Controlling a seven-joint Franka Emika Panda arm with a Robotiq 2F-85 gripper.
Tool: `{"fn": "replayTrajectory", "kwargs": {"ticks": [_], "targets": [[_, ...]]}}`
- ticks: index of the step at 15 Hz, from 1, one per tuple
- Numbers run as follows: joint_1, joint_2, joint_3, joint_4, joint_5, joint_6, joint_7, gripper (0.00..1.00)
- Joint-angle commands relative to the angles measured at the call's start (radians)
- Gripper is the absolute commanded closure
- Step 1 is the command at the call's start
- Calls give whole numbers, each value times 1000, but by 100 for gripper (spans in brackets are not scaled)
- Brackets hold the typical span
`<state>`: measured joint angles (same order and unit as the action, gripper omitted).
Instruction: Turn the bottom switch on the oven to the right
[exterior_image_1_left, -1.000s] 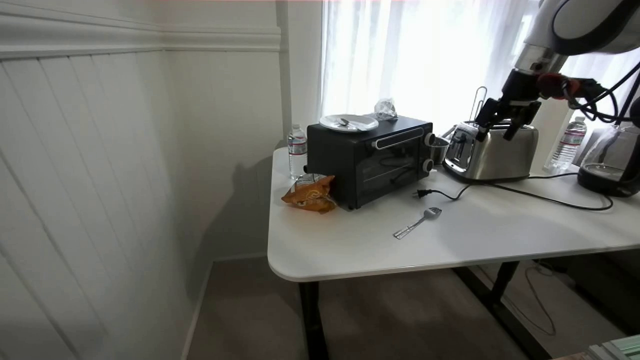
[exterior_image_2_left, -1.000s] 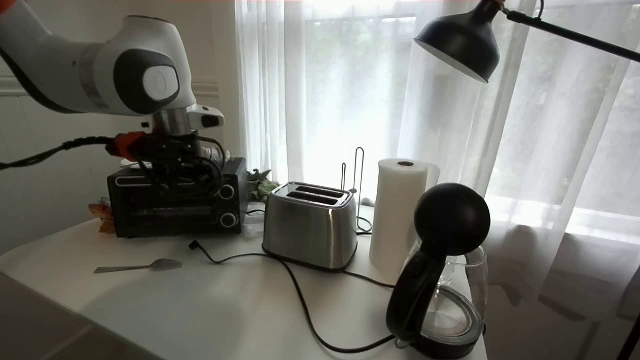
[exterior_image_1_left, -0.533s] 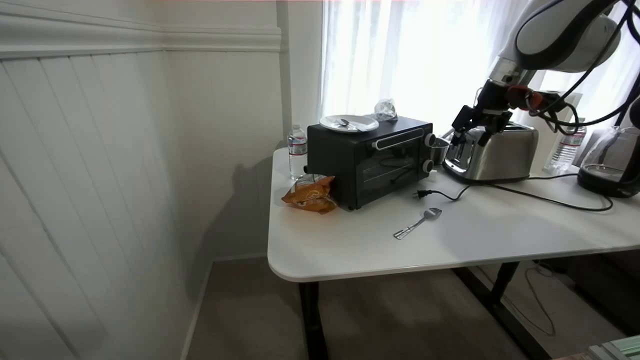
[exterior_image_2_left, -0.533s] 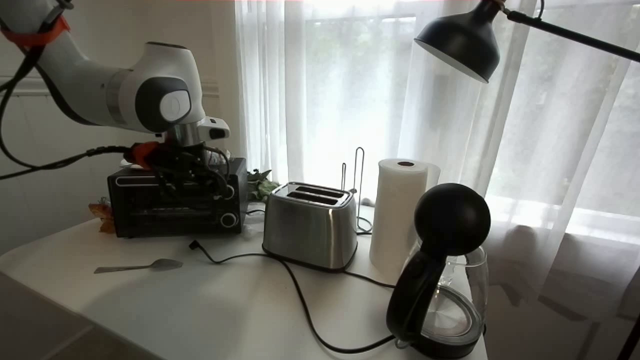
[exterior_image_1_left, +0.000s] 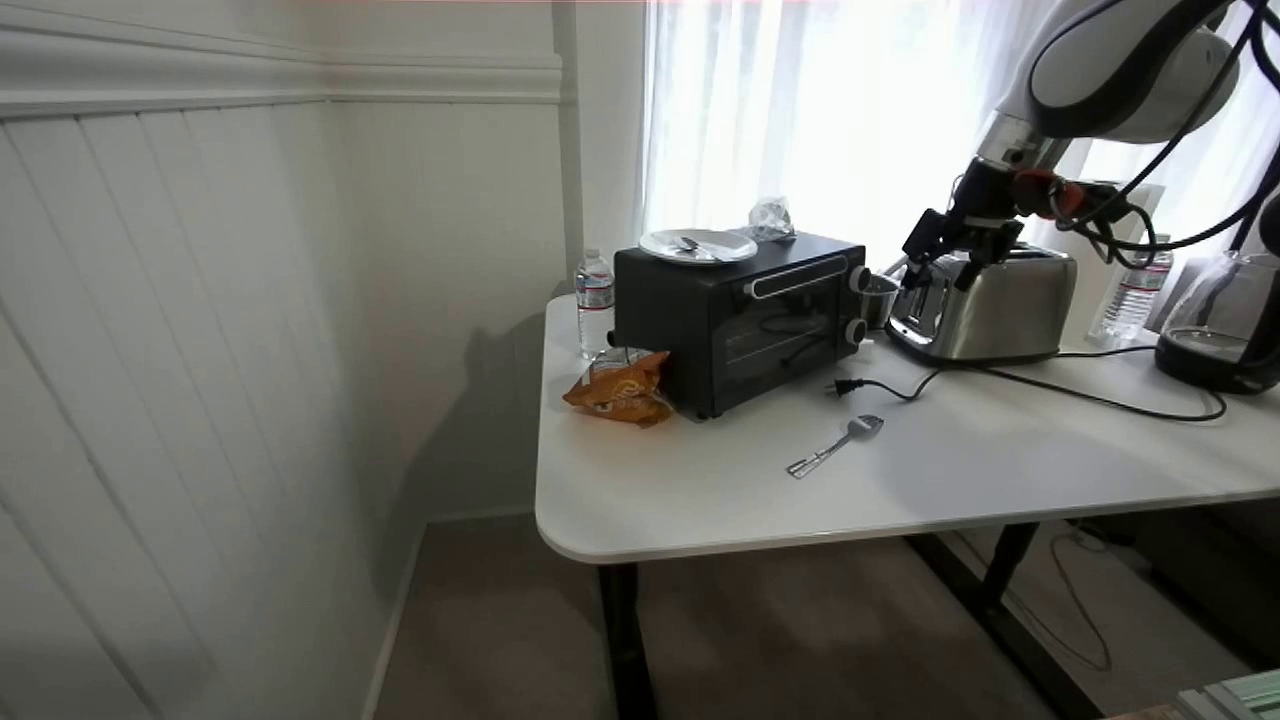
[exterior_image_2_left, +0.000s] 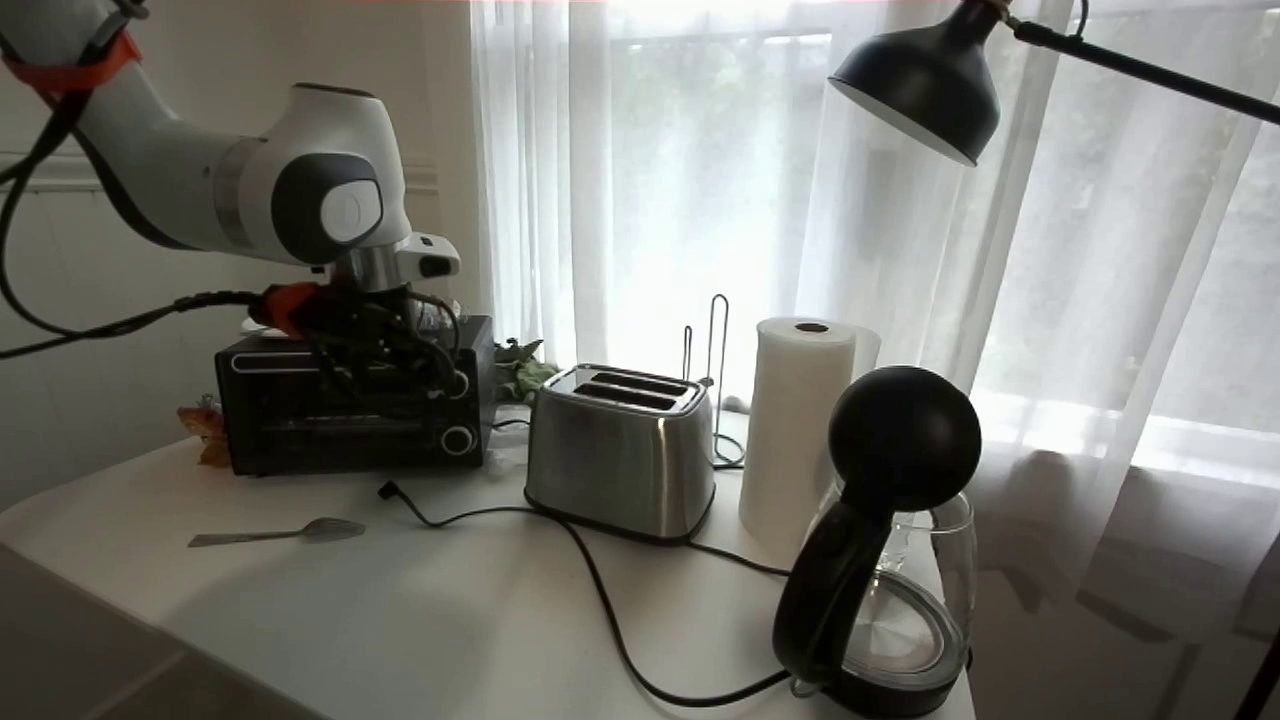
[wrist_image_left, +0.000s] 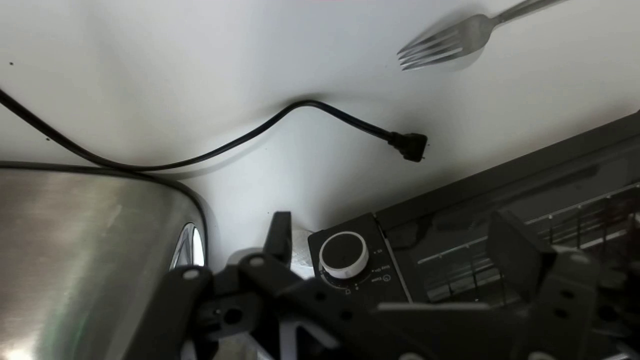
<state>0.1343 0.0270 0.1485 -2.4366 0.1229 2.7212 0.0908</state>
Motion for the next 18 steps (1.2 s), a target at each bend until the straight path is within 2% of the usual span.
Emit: {"fn": "replayTrajectory", "kwargs": {"ticks": [1, 8, 11, 18], "targets": [[10, 65, 9, 30, 23, 57, -57, 0], [-16, 231, 44, 93, 23, 239, -140, 0], [-61, 301, 93, 135, 42, 288, -194, 0], [-125, 415, 122, 217, -15, 340, -248, 0]]}}
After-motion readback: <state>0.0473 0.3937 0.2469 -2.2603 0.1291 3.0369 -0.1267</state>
